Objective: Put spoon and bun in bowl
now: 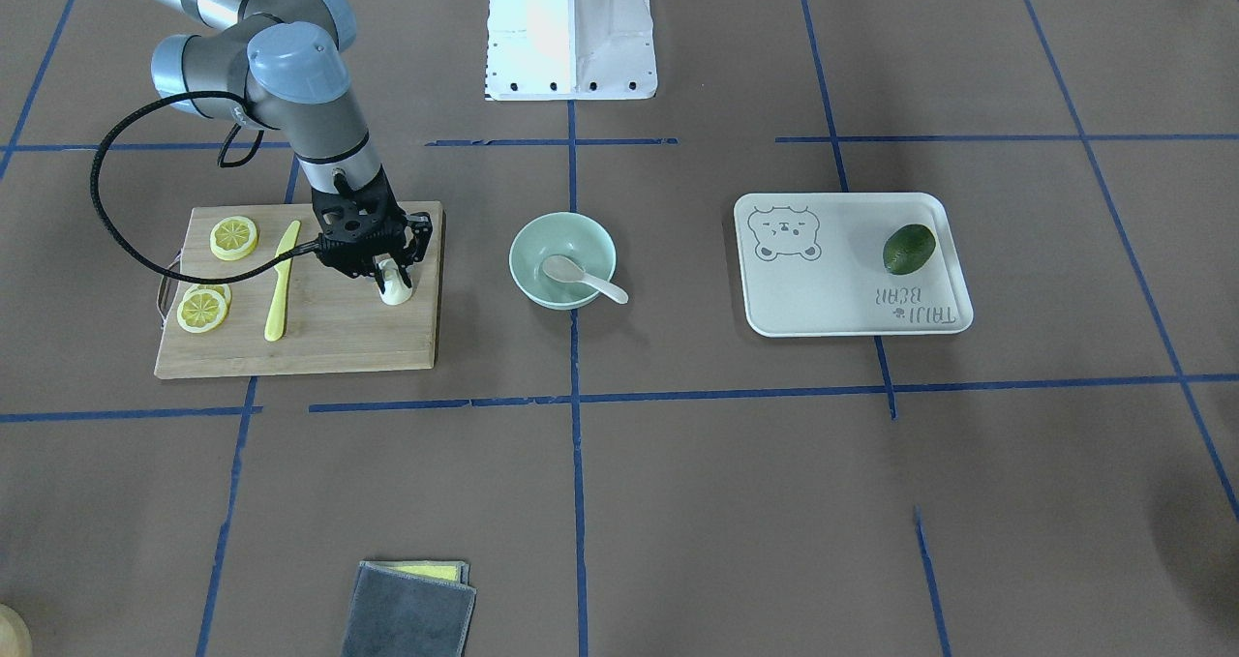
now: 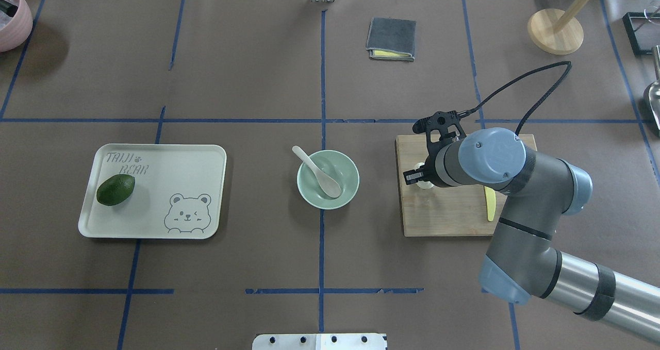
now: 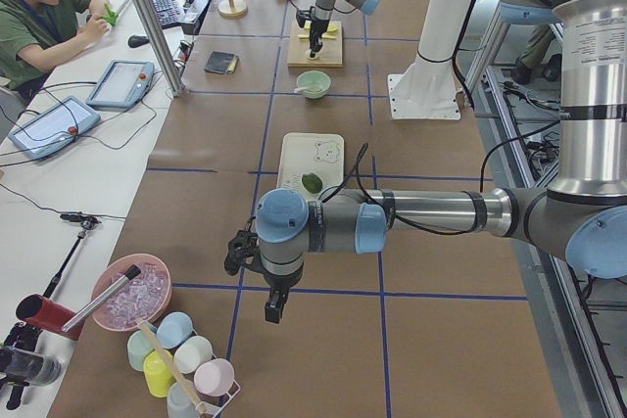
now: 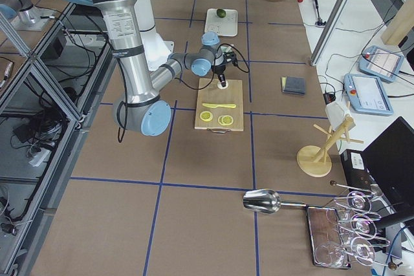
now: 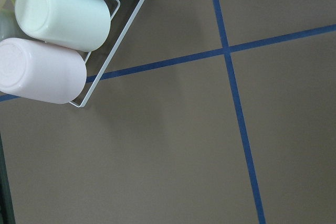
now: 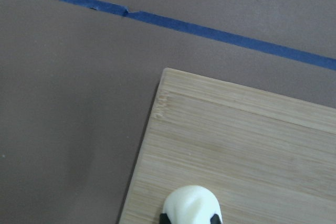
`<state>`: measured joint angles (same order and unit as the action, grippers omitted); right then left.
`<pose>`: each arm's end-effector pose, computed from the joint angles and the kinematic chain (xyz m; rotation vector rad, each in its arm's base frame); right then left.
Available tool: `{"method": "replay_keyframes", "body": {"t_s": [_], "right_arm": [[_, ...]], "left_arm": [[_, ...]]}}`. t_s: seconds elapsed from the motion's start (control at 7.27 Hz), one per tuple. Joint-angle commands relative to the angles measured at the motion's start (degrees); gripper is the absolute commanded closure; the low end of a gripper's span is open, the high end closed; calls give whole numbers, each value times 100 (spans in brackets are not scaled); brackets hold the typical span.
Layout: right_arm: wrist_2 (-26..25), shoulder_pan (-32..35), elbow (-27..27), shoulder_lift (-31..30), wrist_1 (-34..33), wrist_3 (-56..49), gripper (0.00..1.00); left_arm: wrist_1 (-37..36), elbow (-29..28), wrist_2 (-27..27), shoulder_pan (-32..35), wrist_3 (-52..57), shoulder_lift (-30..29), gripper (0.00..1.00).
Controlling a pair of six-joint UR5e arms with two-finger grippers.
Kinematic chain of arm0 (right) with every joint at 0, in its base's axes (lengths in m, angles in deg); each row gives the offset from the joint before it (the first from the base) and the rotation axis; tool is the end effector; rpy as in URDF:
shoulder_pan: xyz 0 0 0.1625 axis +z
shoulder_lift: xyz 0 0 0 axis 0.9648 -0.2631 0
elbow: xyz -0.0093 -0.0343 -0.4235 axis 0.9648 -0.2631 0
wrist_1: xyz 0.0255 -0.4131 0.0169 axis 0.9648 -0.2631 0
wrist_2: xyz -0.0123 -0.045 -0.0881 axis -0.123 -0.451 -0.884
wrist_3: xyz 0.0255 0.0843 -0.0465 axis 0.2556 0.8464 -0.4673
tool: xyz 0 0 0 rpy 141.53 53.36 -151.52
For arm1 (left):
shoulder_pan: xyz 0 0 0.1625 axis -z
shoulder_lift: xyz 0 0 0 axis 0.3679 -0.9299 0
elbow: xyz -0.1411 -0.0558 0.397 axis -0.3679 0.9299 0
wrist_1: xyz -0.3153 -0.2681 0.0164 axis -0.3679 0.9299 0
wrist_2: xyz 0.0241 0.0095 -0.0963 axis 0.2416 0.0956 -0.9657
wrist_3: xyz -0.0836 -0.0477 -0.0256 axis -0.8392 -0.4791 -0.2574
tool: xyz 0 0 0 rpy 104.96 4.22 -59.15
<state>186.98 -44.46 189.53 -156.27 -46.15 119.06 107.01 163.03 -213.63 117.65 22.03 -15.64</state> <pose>-0.4708 -0.4125 0.3526 0.3505 -0.7954 -0.1460 -0.1149 -0.4438 0.6519 0.1462 0.7102 0.1623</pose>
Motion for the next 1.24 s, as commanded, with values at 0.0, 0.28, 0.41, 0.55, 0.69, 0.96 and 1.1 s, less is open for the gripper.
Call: {"method": "replay_keyframes", "body": {"t_s": [0.0,0.28,0.41,0.55,0.69,0.96,1.1], "right_arm": [[0,-23,10,598,-314,249,100],[-17,-67,-51,1958,-1812,793,100],[-70,-180,-200,2217,-1941,926,100],[-227,-321,-297,2237,-1943,928,100],[-298,-418,-307,2220,-1934,928,1],[-413,-445,-263,2264,-1943,919,0],[-404,-445,-237,2247,-1943,910,0]], "left_arm": [[0,16,0,-8,0,-10,0],[0,16,0,-8,0,-10,0],[0,25,0,-8,0,-10,0],[0,25,0,-8,0,-10,0],[0,16,0,-8,0,-10,0],[0,25,0,-8,0,-10,0],[0,25,0,-8,0,-10,0]]}}
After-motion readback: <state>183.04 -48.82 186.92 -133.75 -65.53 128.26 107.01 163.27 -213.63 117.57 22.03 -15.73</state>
